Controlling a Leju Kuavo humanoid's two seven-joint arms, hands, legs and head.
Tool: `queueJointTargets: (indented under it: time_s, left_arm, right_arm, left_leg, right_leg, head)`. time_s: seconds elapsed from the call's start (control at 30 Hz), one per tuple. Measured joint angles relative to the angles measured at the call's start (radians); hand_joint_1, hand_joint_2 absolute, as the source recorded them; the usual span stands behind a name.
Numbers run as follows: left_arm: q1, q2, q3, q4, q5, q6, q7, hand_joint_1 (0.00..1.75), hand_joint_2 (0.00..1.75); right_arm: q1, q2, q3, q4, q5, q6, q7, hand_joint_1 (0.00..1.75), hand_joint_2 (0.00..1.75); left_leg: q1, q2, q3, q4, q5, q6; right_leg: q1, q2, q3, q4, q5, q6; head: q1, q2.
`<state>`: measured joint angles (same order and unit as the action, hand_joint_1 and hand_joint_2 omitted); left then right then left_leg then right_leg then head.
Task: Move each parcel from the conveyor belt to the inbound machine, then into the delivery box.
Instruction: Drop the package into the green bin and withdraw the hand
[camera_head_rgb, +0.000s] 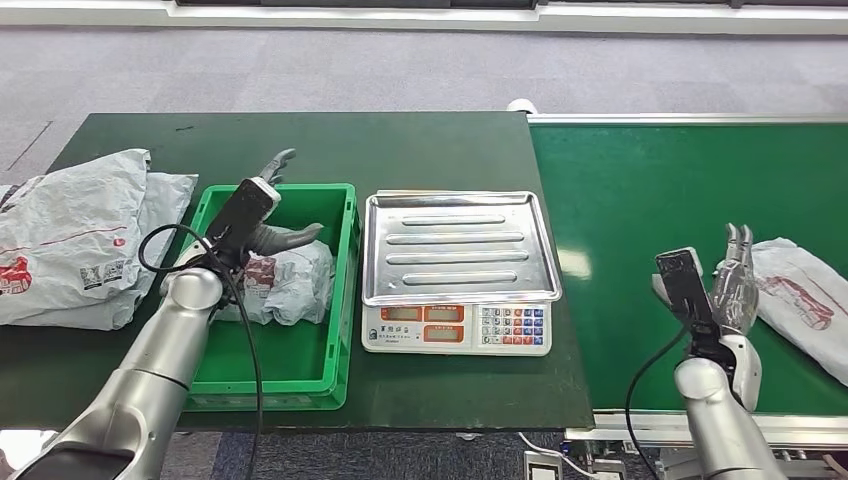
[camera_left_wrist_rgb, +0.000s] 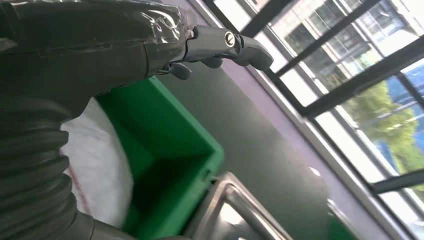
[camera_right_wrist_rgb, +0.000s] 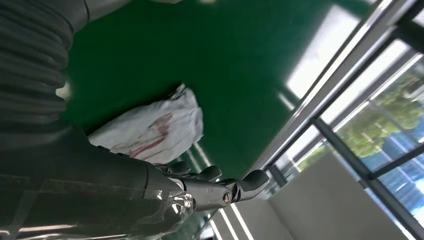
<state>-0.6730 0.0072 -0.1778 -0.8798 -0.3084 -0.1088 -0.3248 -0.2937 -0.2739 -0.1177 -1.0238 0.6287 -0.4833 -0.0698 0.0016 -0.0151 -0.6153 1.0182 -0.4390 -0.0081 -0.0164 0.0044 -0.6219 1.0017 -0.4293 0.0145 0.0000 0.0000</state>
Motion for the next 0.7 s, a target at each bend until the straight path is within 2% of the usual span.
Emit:
queueJointTargets:
  time_s: [0.17,0.3,0.5,0.7]
  left_arm:
    - [-0.045,-0.139,-0.008,0.14,0.095,0.041,-0.088,0.0,1.75]
    - [-0.047,-0.229,-0.024,0.217,0.108,0.087,-0.124,0.0,1.75]
    - [-0.043,-0.295,-0.035,0.262,0.155,0.102,-0.154,0.0,1.75]
    - [-0.036,-0.357,-0.085,0.31,0.307,0.187,-0.205,0.0,1.75]
  right_arm:
    - [-0.027,-0.027,-0.025,0.167,0.143,-0.075,0.056,0.0,1.75]
    - [-0.036,-0.03,-0.045,0.257,0.185,-0.096,0.076,0.0,1.75]
    - [-0.035,-0.029,-0.07,0.321,0.26,-0.108,0.135,0.0,1.75]
    - [-0.012,-0.007,-0.112,0.35,0.304,-0.089,0.15,0.0,1.75]
  left_leg:
    - [-0.001,-0.003,0.0,0.0,-0.001,0.002]
    - [-0.002,-0.002,-0.001,0.0,-0.002,0.003]
    - [-0.001,-0.002,0.0,0.0,-0.002,0.003]
    - [-0.002,-0.002,0.0,0.0,-0.002,0.003]
  right_leg:
    - [-0.001,-0.003,0.001,0.0,0.0,0.001]
    - [-0.002,-0.002,0.001,0.0,-0.001,0.001]
    - [-0.001,-0.001,0.0,0.0,-0.002,0.001]
    - [-0.001,-0.001,0.0,0.0,-0.002,0.002]
  head:
    - [0.0,0.0]
    - [0.0,0.0]
    - [0.0,0.0]
    - [0.0,0.0]
